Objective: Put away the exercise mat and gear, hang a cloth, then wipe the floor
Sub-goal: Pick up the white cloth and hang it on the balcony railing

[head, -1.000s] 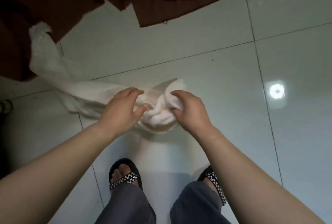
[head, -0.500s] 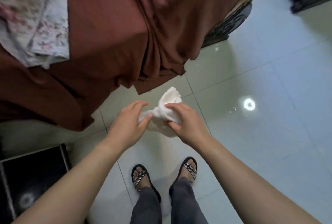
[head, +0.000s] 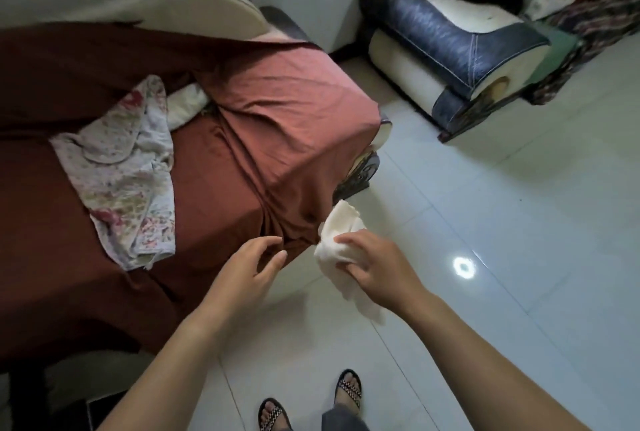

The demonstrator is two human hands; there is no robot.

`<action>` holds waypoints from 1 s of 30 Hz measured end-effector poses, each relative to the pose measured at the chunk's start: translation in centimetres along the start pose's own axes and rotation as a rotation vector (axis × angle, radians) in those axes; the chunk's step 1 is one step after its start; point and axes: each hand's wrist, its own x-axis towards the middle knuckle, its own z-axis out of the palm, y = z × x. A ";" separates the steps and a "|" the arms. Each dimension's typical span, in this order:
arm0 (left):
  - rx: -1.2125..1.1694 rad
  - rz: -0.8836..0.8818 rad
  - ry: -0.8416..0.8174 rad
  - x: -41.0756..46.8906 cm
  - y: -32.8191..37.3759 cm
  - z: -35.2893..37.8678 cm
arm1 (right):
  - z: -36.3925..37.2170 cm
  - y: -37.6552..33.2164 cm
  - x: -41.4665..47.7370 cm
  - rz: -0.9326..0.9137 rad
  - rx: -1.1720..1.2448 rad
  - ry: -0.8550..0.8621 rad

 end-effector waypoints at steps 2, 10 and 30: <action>0.002 0.039 0.010 0.5 2.5 -0.2 | -3.1 0.1 -0.3 -0.009 -0.019 0.029; -0.103 0.104 -0.059 5.0 10.9 2.2 | -11.5 2.8 0.8 -0.023 0.011 0.147; -0.317 0.306 -0.234 35.8 21.5 -4.5 | -24.2 6.2 25.9 -0.105 0.001 0.290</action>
